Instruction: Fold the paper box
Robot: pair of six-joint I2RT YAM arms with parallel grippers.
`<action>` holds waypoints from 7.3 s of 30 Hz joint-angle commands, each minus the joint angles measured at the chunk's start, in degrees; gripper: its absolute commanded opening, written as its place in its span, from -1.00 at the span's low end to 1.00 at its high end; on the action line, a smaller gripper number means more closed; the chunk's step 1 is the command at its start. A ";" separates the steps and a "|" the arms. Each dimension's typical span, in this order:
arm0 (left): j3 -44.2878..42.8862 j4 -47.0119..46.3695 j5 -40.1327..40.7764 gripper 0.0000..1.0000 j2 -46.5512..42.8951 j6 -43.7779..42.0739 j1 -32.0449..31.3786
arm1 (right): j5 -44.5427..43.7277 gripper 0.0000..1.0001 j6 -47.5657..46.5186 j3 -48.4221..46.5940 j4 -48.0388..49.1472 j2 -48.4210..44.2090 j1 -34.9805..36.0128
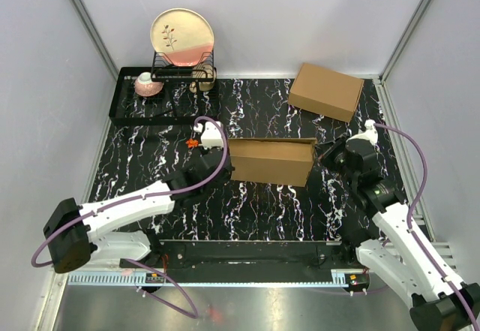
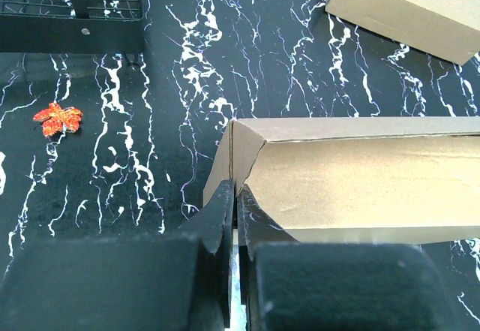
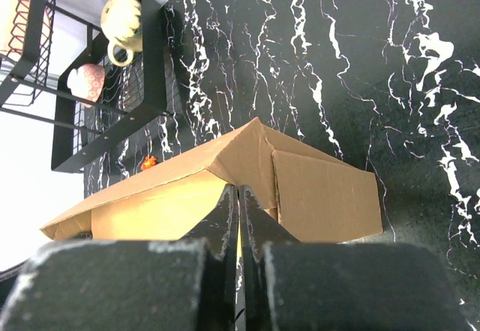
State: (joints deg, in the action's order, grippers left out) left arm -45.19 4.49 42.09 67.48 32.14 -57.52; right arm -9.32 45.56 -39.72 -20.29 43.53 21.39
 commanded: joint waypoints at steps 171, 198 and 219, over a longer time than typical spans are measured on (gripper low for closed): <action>3.53 -18.11 -36.62 0.30 -4.56 5.92 21.13 | -10.54 -0.03 -23.50 -0.27 2.72 19.58 12.71; 9.31 -20.22 -41.65 0.08 -2.97 8.55 24.38 | -11.42 -0.03 -23.24 -0.79 2.19 20.46 13.07; 10.39 -5.46 -21.08 -0.45 4.94 8.73 17.44 | -15.37 0.26 -18.49 -6.40 -2.11 16.51 13.15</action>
State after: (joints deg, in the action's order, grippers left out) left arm -36.03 -17.61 16.43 68.25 42.26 -39.79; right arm -24.36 24.43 -44.51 -8.84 60.86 33.15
